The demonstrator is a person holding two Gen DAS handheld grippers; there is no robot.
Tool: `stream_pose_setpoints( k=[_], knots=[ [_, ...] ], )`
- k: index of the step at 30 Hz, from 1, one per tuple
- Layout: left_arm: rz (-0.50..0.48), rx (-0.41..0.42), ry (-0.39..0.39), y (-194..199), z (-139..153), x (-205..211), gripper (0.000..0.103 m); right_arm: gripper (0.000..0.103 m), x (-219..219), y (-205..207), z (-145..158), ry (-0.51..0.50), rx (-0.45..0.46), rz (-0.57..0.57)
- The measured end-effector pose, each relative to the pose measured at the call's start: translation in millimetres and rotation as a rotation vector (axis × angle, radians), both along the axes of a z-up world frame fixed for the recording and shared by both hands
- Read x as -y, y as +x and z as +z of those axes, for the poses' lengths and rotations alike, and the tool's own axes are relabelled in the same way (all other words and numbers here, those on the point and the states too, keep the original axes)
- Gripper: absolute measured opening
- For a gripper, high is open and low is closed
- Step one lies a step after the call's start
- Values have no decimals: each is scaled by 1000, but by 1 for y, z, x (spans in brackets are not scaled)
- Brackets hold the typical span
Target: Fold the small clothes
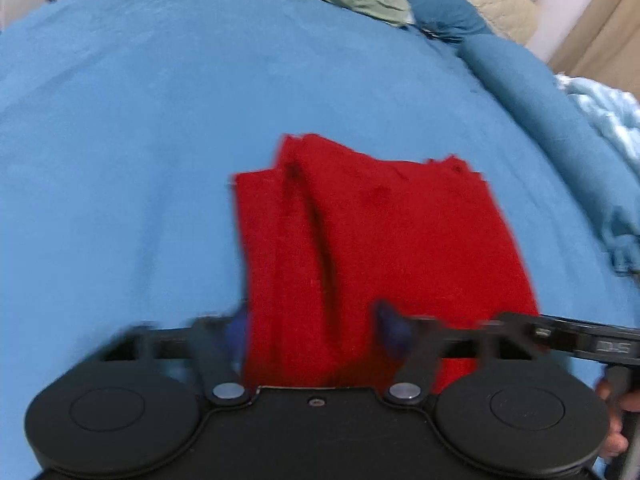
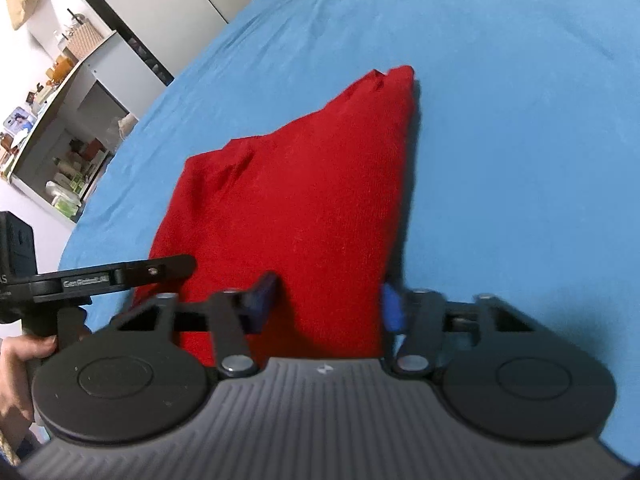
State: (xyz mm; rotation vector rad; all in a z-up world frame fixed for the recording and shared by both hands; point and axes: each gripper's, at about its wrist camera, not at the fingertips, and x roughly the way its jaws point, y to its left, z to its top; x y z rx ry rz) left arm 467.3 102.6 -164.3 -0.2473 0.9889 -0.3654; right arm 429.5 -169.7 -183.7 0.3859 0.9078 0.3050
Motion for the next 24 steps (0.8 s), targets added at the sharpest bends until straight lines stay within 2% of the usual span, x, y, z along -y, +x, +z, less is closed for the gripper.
stream_pose_setpoints(
  k=[1,4,9,13,15,18,20,22,24],
  knots=[
    [4,1,8,0,4,2,42,45,-1,0,4,-7,9,5],
    [3,31,46,-7,20,8,30,38,-4,-5,20,-26,47,23],
    [-9,77,12,-35,58,26,25,37,5,-36,62,-39,114,61],
    [-55,127,-5,-89,86,53,25,37,36,-92,92,-43,114,79],
    [-75,133,-22,-120,91,67,25,37,53,-120,98,-38,103,73],
    [-98,121,-18,-163,80,90,25,37,72,-165,92,-73,82,75],
    [-96,89,-23,-190,63,103,25,37,81,-188,78,-94,63,73],
    [-97,60,13,-207,40,115,26,38,90,-210,50,-100,32,52],
    [-67,76,61,-224,22,118,27,39,98,-226,24,-110,22,32]
  ],
)
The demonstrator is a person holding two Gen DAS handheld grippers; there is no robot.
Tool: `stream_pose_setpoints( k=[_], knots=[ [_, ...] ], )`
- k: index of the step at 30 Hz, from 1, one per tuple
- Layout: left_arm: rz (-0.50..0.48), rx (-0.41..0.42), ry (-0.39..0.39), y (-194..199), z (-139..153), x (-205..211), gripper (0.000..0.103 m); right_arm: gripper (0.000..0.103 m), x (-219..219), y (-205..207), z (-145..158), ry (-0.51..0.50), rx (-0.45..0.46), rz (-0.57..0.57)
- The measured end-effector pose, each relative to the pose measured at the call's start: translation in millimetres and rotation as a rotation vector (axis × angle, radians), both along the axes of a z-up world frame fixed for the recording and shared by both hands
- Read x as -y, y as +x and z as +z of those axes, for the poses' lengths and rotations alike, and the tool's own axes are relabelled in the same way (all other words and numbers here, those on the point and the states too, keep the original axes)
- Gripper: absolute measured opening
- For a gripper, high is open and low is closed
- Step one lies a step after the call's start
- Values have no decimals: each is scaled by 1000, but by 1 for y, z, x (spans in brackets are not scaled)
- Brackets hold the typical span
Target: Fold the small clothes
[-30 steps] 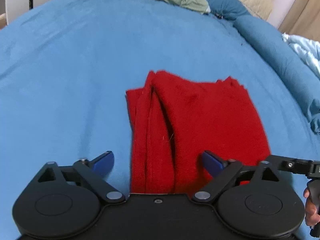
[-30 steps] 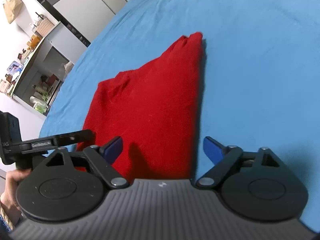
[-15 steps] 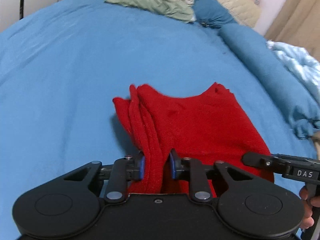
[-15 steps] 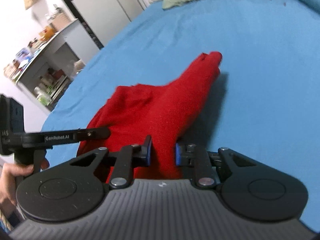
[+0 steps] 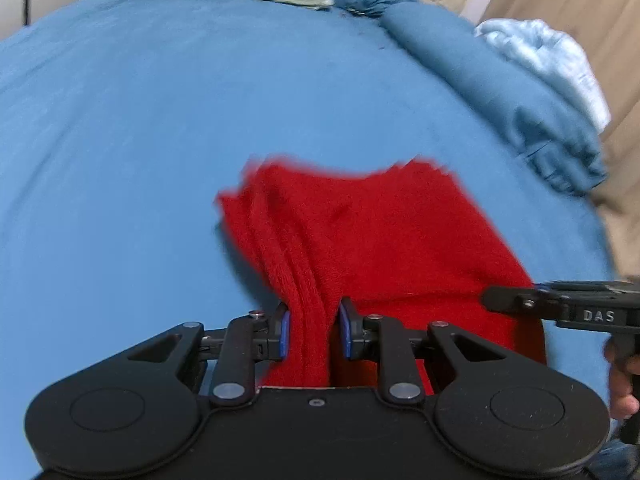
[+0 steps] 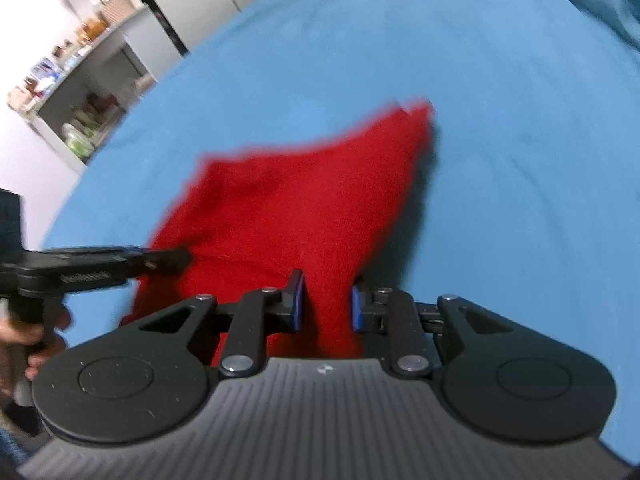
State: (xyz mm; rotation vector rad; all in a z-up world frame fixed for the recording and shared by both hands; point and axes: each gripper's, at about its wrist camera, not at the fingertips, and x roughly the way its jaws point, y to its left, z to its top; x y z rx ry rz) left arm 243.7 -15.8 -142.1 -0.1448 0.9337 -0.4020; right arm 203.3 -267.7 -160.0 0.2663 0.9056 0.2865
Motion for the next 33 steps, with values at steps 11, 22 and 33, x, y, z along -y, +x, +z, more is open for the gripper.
stream_pose_setpoints(
  k=[11,22,33],
  knots=[
    [128,116,81,-9,14,-14,78,86,11,-16,8,11,117,-146],
    [145,71,203,-6,-14,-12,77,89,24,-18,-13,-44,74,-192],
    [213,289,185,-101,130,-24,103,103,0,-115,137,-74,320,-221]
  ],
)
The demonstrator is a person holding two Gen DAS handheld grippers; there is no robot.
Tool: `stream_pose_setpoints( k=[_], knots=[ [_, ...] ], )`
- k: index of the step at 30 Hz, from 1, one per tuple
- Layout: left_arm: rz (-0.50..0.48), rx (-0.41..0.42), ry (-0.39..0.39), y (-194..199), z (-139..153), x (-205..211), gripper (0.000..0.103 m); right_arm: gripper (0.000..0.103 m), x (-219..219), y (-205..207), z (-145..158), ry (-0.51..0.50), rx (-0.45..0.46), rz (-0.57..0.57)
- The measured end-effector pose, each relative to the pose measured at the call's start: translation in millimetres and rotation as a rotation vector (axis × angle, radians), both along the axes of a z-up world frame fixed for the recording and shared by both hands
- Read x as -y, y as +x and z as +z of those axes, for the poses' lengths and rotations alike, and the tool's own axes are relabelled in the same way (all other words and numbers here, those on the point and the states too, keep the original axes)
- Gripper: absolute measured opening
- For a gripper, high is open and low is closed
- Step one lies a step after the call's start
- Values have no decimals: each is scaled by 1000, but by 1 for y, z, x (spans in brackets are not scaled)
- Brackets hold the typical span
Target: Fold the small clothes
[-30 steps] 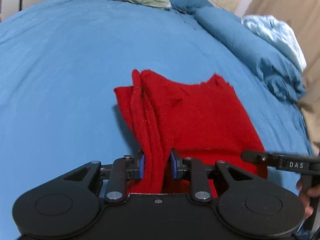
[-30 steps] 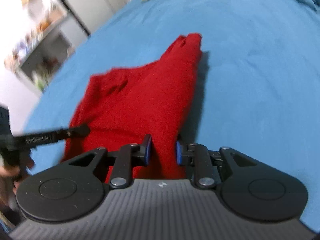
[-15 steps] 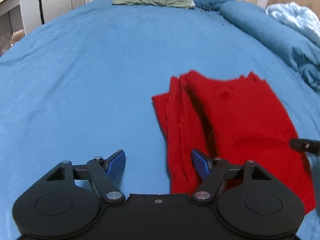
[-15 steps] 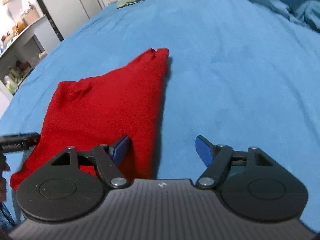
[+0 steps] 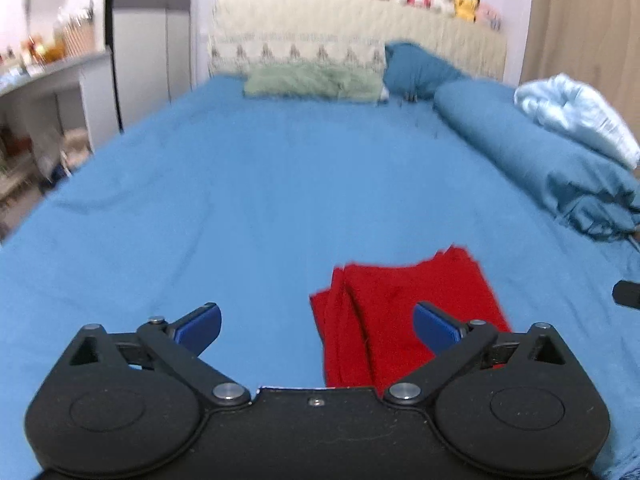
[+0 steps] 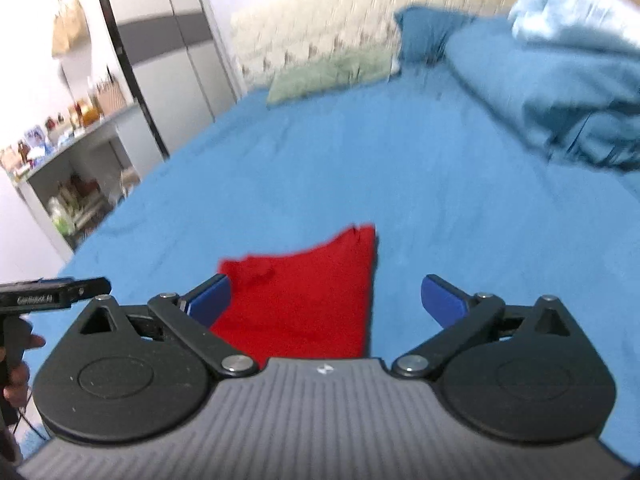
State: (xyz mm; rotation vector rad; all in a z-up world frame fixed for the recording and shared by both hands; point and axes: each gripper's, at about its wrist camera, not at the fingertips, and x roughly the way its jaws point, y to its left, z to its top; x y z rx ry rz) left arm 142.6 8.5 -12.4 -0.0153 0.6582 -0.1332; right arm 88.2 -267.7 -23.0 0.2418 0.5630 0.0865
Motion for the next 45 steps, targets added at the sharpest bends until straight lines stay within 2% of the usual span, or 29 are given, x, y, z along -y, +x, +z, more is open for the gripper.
stream_pose_setpoints(
  k=[5,9,12,17,23,27,33,45],
  knots=[
    [17,50,47,-62,36,11,103,103,-26,-56,43,-133,-11,-101],
    [25,22,82,-95,36,15,103,103,-49,-86,45,-225,-82,-129],
    [30,-1,101,-112,30,14,103,103,-60,-103,34,-265,-136,-135],
    [20,-28,140,-129,20,12,103,103,-69,-121,8,-261,-220,-130],
    [17,-67,135,-141,5,5,103,103,-76,-135,-9,-263,-272,-131],
    [3,-67,153,-148,2,10,103,103,-78,-141,-10,-256,-277,-136],
    [-13,-56,133,-151,5,12,103,103,-79,-142,-6,-258,-272,-142],
    [-11,-46,141,-153,5,13,103,103,-80,-145,-2,-259,-266,-144]
  ],
)
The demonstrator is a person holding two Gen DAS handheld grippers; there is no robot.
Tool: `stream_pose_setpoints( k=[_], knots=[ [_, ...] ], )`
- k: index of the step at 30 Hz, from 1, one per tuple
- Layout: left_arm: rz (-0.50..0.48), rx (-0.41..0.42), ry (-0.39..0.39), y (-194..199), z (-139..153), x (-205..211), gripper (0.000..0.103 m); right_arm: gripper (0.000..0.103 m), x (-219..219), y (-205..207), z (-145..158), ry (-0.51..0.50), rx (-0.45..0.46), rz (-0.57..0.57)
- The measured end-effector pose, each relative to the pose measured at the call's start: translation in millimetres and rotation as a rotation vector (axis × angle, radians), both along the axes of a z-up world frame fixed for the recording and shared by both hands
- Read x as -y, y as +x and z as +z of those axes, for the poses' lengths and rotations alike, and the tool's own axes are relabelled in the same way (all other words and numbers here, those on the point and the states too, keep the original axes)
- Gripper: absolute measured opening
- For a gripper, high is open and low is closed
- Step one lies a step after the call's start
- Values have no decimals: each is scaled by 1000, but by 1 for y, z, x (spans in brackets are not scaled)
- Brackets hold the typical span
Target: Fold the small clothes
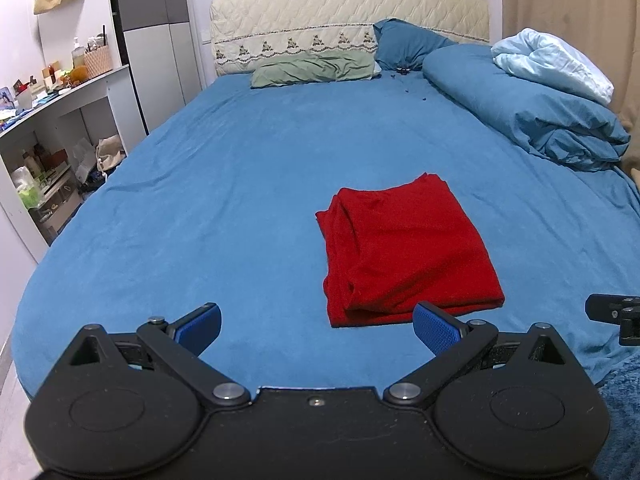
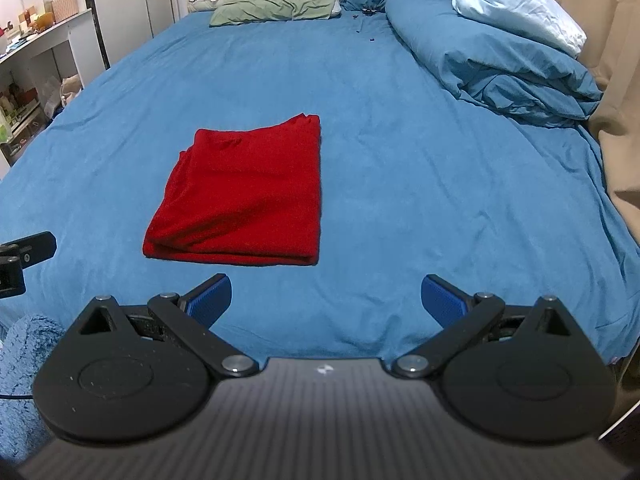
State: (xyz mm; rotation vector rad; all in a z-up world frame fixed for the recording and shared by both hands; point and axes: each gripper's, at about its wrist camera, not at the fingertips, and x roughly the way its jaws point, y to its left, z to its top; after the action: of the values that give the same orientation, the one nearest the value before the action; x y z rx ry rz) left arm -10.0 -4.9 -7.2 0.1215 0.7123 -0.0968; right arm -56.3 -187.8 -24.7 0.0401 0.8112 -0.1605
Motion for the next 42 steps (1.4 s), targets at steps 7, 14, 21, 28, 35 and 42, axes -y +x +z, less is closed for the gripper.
stream_pose_setpoints(
  k=[7,14,21,28,35,42],
  knots=[
    [0,5,3,-1,0,-2,103,103,-1,0,1,0,1,-2],
    [-4,8,5,-2,1,-1,103,103,-2,-1,1,0,3,-3],
    [-3,8,1,-1,1,-1,103,103,-2,-1,2,4,4,-4],
    [-7,8,-14,-1,2,-3,103,103,-1,-1,2,3,4,-4],
    [-8,13,-15,-3,3,-4,103,103,-1,-1,2,3,4,-2],
    [-9,16,-19,-3,5,-5,103,103,-5,-2,3,9,10,-8]
  ],
)
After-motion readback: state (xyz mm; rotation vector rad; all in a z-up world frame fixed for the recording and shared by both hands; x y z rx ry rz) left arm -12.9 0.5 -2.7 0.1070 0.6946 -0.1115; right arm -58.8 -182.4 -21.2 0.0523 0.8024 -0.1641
